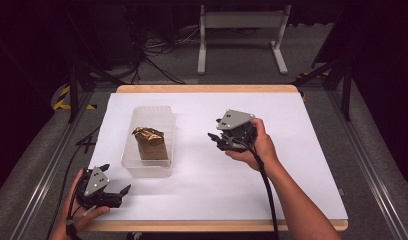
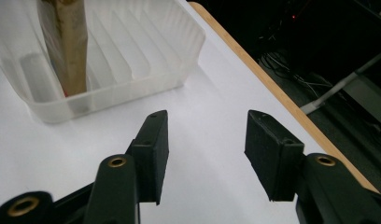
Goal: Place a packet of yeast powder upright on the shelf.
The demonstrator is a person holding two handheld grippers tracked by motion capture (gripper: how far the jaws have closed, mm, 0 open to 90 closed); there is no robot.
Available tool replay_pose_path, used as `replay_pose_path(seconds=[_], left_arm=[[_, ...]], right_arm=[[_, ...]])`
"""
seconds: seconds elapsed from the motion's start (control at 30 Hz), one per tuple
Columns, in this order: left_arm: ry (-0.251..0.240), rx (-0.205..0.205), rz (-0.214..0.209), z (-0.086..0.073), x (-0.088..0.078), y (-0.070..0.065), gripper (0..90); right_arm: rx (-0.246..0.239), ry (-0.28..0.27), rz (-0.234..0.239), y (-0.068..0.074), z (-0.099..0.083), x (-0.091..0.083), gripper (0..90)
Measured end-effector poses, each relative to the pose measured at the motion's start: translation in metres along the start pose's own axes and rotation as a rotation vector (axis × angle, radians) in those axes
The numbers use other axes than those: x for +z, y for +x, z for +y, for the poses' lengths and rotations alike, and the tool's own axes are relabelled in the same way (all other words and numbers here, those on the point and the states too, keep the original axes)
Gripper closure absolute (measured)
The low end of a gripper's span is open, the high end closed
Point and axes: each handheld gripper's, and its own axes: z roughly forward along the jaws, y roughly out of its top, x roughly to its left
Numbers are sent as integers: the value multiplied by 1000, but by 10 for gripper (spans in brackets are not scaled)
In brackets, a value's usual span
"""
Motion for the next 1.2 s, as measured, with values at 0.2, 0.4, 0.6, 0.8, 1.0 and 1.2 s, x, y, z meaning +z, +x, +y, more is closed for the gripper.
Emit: replay_pose_path(seconds=[0.2,0.4,0.6,0.8,1.0,1.2], left_arm=[[5,0,4,0,0,-1,37],[8,7,4,1,1,-1,37],[9,1,-1,1,2,-1,37],[13,6,1,1,2,-1,38],[15,5,-2,1,3,-2,38],[16,5,0,1,3,-2,38]], right_arm=[[22,13,-14,-5,-19,-7,473],[29,28,-20,-7,-37,-14,432],[30,62,-35,-7,-55,-19,402],[36,72,-49,-7,-70,-27,377],[46,79,-64,-7,-85,-36,344],[46,100,-74,-5,-97,-40,308]])
